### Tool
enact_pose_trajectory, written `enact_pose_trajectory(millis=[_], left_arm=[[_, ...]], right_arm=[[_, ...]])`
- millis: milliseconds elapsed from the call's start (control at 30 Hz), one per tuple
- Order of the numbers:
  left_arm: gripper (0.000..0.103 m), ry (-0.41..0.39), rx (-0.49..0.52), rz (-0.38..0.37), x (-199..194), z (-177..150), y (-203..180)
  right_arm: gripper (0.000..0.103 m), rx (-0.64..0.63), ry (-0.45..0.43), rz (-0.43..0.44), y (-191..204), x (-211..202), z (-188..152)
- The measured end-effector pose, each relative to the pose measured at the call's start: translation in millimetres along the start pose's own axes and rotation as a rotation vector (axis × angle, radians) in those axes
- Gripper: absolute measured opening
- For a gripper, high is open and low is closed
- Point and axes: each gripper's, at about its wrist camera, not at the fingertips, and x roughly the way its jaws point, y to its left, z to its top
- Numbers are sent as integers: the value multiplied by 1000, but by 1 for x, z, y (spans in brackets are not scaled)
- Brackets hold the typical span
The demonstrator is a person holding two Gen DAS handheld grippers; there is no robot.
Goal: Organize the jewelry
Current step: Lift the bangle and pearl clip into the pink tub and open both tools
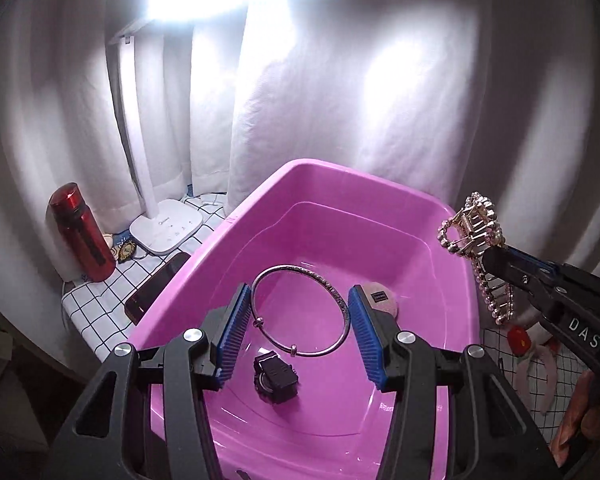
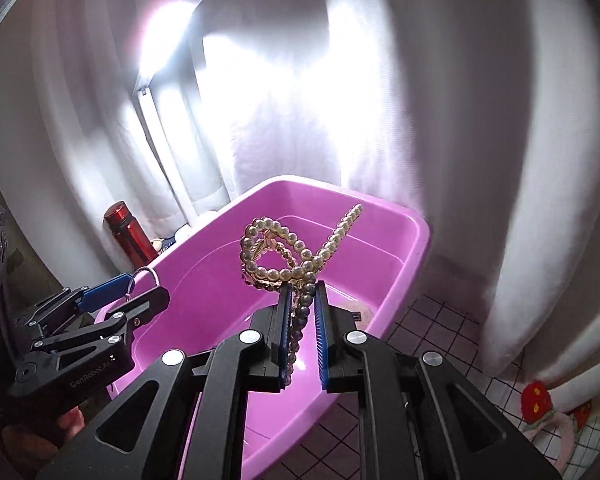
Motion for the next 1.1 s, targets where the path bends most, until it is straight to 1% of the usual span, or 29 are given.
enact_pose_trajectory(millis=[200, 333, 433, 600, 633, 667, 700, 733, 767, 800, 900, 1100], left_arm=[[49, 83, -39, 29, 27, -1, 19], [49, 138, -46, 42, 42, -4, 24], [49, 168, -49, 48, 50, -6, 26], [51, 200, -46, 51, 57, -8, 27], [57, 202, -47, 54, 58, -8, 27], [63, 200, -47, 59, 58, -8, 28], [74, 194, -48, 66, 58, -8, 30], [80, 187, -48, 71, 57, -7, 30], [84, 186, -48, 76, 57, -6, 31], [87, 185, -50, 76, 56, -6, 32], [88, 195, -58, 78, 58, -5, 35], [88, 203, -68, 78, 58, -7, 40]], right_arm=[[11, -12, 121, 42, 16, 42, 11], [11, -3, 198, 40, 18, 66, 10], [11, -4, 229, 22, 20, 77, 9], [11, -1, 255, -22, 16, 87, 8], [12, 2, 257, -30, 14, 88, 8], [14, 6, 254, -36, 13, 88, 8], [23, 7, 250, -40, 13, 88, 9], [40, 3, 242, -45, 13, 86, 10], [52, 0, 234, -51, 14, 84, 11], [58, -4, 218, -55, 14, 81, 13], [58, -17, 197, -74, 16, 76, 17], [58, 17, 179, -74, 10, 70, 18]])
